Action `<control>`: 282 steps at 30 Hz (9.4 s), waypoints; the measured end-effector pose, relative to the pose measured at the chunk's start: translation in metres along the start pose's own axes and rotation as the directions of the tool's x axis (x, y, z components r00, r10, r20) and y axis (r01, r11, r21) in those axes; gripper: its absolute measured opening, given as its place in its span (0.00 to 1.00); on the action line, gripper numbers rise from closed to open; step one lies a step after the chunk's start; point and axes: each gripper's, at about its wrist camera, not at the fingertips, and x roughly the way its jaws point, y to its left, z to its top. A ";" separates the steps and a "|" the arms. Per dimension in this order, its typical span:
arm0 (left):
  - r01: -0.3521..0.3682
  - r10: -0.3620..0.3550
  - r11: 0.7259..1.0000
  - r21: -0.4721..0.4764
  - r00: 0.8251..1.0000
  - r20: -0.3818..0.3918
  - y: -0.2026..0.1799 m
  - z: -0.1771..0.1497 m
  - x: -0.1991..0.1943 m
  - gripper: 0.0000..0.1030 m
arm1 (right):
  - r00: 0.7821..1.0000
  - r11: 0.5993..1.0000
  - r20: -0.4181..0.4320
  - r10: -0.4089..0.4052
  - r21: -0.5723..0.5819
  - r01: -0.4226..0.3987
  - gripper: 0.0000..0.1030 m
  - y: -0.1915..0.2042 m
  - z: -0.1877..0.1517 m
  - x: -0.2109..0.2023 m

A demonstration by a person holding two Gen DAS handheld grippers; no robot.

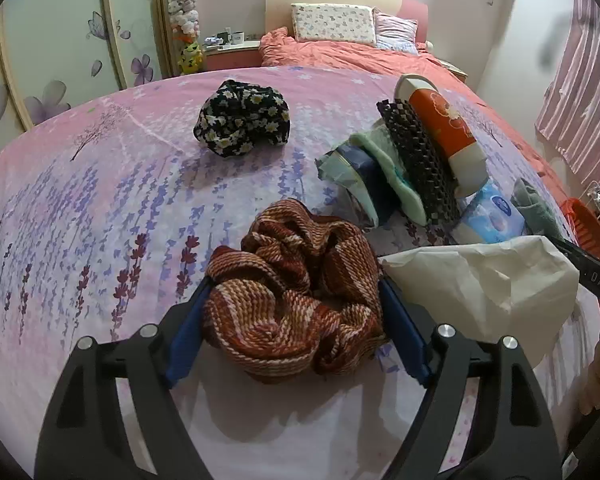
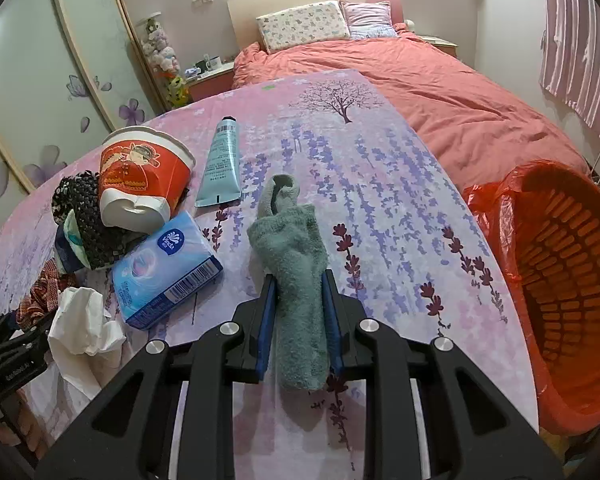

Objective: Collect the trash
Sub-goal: 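Lift the scarf and towel over the orange basket and open both grippers, then move both tools back over the table items, then grasp the blue tissue pack with the right gripper, then grasp the white tissue with the left gripper while the right lifts the tissue pack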

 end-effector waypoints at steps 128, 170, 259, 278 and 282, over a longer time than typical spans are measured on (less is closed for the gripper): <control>0.350 -0.387 0.880 0.321 0.920 0.057 -0.265 0.007 -0.067 0.73 | 0.952 0.963 0.259 -0.166 0.251 0.099 0.54 -0.191 -0.013 -0.117; -0.061 0.061 0.997 -0.052 0.998 0.005 0.006 -0.008 -0.008 0.69 | 0.995 0.995 0.043 0.093 -0.046 -0.092 0.55 0.013 -0.028 -0.034; 0.094 -0.092 0.995 -0.025 0.993 0.076 0.011 0.004 -0.021 0.39 | 0.999 0.998 0.016 -0.028 -0.062 0.029 0.50 0.028 -0.019 -0.018; 0.169 -0.182 0.980 0.104 0.974 0.135 -0.053 0.013 -0.084 0.39 | 0.982 0.998 0.182 -0.057 -0.028 0.063 0.50 -0.012 -0.010 -0.096; 0.204 -0.225 0.967 0.153 0.964 0.138 -0.082 0.017 -0.092 0.39 | 0.974 0.996 0.213 -0.083 0.003 0.084 0.50 -0.031 -0.009 -0.108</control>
